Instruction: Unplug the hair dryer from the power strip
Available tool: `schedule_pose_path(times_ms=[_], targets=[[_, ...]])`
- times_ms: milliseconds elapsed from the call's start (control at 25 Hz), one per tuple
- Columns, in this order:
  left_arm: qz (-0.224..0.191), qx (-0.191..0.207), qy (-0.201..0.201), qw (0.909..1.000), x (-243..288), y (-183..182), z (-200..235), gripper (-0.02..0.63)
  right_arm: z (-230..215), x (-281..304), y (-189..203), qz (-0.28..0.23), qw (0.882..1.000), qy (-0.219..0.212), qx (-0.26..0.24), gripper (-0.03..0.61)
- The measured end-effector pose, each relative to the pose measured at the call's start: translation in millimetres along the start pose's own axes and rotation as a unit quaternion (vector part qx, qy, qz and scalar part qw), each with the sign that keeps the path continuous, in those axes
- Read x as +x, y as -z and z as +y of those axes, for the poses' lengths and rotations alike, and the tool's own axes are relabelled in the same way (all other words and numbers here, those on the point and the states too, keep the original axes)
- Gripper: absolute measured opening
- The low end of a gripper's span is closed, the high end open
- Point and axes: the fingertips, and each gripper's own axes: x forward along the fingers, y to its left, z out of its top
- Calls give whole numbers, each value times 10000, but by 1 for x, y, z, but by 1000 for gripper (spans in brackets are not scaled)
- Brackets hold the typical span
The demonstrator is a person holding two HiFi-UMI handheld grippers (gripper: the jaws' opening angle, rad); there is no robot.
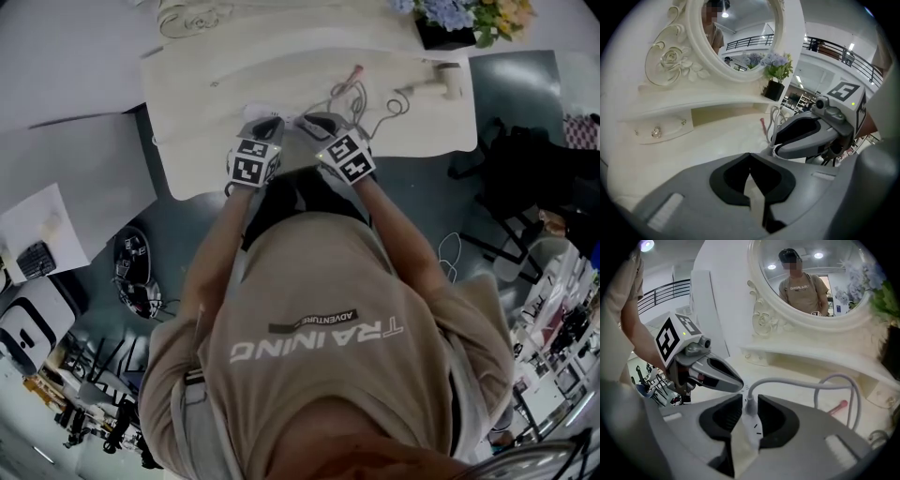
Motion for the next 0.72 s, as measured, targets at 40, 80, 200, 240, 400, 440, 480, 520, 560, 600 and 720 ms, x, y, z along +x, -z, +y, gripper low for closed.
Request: schedule_pose_path(times_ms=[40, 80, 200, 240, 400, 440, 480, 520, 560, 600, 720], targets=[[79, 5, -14, 10000, 3, 2, 0, 2, 0, 2, -1, 14, 10000, -21, -34, 107], [145, 5, -25, 9999, 5, 3, 1, 2, 0, 5, -3, 36, 9999, -37, -91, 109], [289, 4, -24, 9996, 11, 9, 1, 2, 1, 11, -5, 117, 9995, -63, -274, 110], [319, -1, -6, 9995, 12, 10, 1, 2, 1, 13, -5, 139, 9994, -70, -301, 110], [435, 22, -31, 9990, 17, 15, 1, 2, 0, 19, -1, 264, 9985, -106, -460, 110], [448, 19, -34, 9990, 17, 16, 1, 3, 0, 20, 0, 320, 9979, -113, -548, 110], [454, 14, -25, 9990, 17, 16, 1, 3, -1, 21, 1, 380, 9972, -116, -627, 109], [456, 19, -6, 9990, 18, 16, 1, 2, -2, 22, 3, 425, 9968, -122, -668, 109], [463, 41, 15, 9989, 18, 15, 1, 2, -3, 23, 4, 440, 9967, -138, -666, 109], [478, 77, 32, 9988, 19, 15, 1, 2, -3, 24, 4, 430, 9969, -162, -634, 109], [540, 181, 17, 9984, 19, 12, 1, 2, -3, 24, 4, 397, 9977, -212, -511, 104]])
